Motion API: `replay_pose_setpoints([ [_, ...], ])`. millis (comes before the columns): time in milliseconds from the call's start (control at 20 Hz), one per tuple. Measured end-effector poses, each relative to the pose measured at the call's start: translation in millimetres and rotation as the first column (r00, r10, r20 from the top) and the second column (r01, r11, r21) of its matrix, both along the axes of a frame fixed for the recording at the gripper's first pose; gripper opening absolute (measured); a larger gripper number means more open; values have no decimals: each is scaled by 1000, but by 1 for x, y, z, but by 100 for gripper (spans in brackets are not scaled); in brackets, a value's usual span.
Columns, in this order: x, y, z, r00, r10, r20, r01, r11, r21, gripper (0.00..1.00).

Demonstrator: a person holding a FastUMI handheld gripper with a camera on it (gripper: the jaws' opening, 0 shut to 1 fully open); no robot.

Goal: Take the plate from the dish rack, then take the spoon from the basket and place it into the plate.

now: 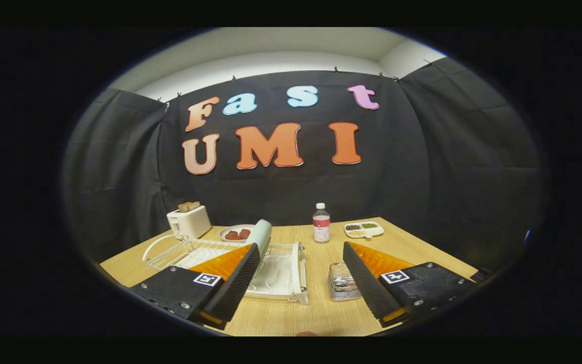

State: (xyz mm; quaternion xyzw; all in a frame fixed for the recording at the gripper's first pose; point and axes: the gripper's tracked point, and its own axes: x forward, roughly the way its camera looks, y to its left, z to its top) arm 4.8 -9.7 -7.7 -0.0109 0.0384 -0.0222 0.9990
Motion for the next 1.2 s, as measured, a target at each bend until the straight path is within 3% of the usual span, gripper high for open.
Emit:
replay_pose_setpoints([
  [550,63,55,-9,992,11,-123,-21,997,-76,99],
  [1200,131,60,-84,922,-131,-364,90,988,-125,98],
])
